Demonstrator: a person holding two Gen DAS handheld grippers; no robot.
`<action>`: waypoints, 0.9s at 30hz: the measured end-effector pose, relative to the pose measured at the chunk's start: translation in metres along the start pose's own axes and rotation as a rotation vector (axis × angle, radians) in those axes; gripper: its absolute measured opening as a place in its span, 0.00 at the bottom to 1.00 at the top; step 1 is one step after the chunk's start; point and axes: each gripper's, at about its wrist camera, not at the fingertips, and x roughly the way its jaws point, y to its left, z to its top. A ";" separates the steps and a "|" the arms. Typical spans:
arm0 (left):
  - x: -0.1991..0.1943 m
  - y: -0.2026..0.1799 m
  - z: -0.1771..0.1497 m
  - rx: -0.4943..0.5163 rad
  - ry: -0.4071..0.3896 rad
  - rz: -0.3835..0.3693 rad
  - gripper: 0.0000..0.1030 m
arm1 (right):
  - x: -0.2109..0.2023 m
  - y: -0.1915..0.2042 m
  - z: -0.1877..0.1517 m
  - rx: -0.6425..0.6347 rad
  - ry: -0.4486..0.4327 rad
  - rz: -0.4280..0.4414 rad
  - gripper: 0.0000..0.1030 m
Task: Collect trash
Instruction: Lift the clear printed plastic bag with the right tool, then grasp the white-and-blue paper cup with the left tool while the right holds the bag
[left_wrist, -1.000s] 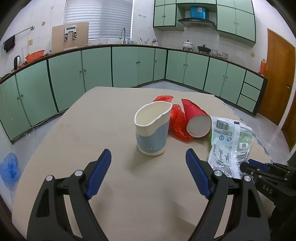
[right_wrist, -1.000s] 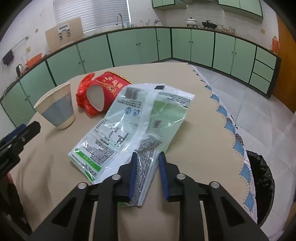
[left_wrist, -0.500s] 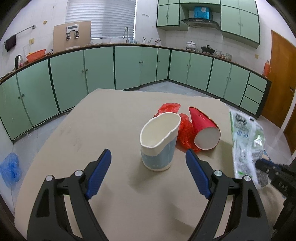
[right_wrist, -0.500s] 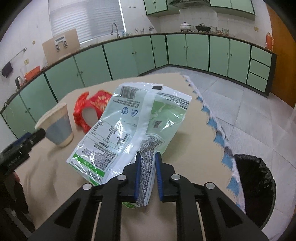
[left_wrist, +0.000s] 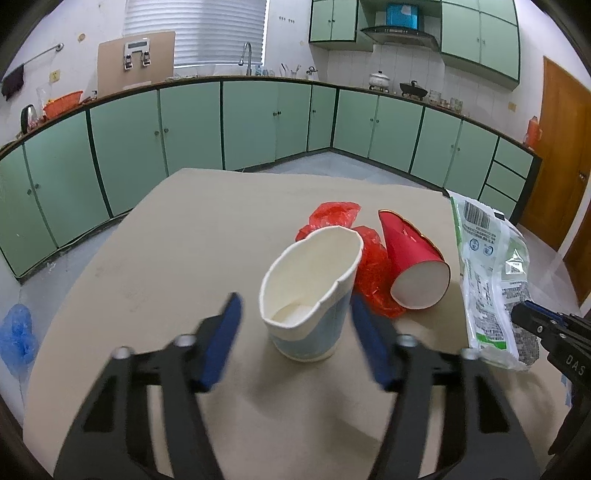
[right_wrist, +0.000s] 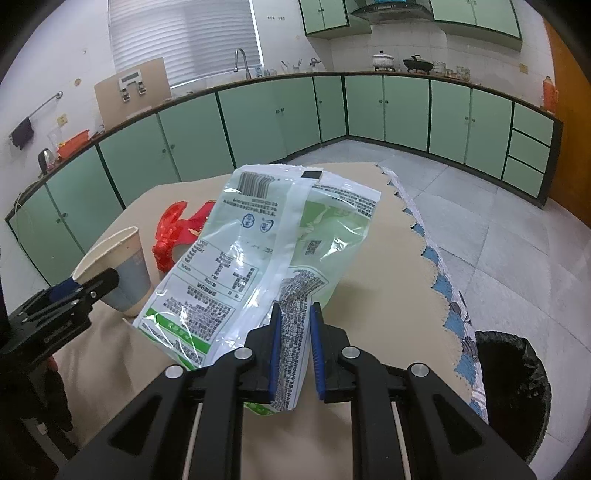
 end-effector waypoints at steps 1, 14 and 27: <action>0.001 -0.001 0.000 0.002 0.003 -0.003 0.39 | 0.000 -0.001 0.000 0.001 0.000 0.001 0.14; -0.023 -0.025 -0.003 0.018 -0.055 -0.023 0.21 | -0.010 -0.009 -0.003 0.019 -0.009 -0.009 0.14; -0.043 -0.061 -0.003 0.062 -0.092 -0.074 0.21 | -0.033 -0.018 0.000 0.031 -0.044 -0.026 0.14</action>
